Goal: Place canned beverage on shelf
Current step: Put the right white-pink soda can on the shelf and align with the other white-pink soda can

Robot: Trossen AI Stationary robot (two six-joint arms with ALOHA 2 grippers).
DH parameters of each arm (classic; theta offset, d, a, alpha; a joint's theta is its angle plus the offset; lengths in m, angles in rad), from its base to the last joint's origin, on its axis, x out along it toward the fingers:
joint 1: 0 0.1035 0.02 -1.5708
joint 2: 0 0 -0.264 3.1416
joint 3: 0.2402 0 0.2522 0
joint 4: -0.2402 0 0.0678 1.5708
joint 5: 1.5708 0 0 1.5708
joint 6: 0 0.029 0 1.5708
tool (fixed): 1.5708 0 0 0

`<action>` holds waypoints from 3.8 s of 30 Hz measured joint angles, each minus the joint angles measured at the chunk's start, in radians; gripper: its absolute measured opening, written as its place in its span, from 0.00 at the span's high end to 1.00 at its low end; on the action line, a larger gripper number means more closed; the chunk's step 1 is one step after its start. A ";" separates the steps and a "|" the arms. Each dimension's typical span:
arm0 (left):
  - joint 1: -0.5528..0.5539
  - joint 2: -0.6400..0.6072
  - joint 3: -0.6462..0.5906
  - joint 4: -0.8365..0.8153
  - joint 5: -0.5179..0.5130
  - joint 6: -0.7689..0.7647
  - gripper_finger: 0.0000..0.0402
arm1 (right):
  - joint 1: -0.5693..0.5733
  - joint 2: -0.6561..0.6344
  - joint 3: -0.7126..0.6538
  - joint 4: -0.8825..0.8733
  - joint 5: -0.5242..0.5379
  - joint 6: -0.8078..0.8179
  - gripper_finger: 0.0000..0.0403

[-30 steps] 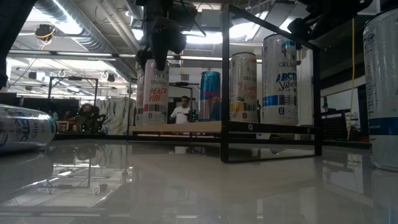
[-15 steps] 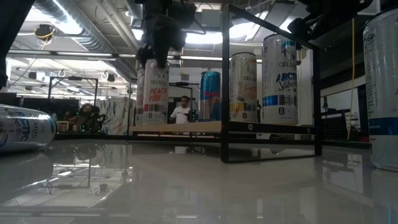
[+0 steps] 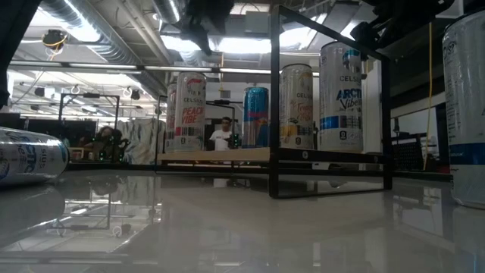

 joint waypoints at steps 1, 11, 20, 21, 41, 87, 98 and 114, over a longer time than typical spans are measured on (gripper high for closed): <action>-0.005 0.000 0.023 -0.008 0.000 -0.003 0.14 | 0.000 0.000 0.000 0.000 0.000 0.000 0.06; -0.124 -0.015 0.118 -0.138 -0.014 -0.097 0.14 | 0.000 0.000 0.000 -0.001 0.000 0.000 0.06; -0.343 -0.030 0.118 -0.141 -0.205 -0.137 0.21 | 0.000 0.000 0.000 -0.007 0.000 0.000 0.06; -0.364 -0.030 0.118 -0.141 -0.213 -0.148 0.23 | 0.000 0.000 0.000 -0.007 0.000 0.000 0.06; -0.486 -0.274 -0.567 0.077 -0.257 -0.376 0.66 | 0.000 0.000 0.000 -0.007 0.000 0.000 0.06; -0.436 -0.388 -1.206 0.904 -0.742 -0.552 1.00 | 0.000 0.000 0.000 -0.007 0.000 0.000 0.06; -0.358 -0.388 -1.206 0.924 -0.742 -0.549 1.00 | 0.000 0.000 0.000 -0.007 0.000 0.000 0.06; -0.320 -0.388 -1.206 0.976 -0.731 -0.515 1.00 | 0.000 0.000 0.000 -0.007 0.000 0.000 0.06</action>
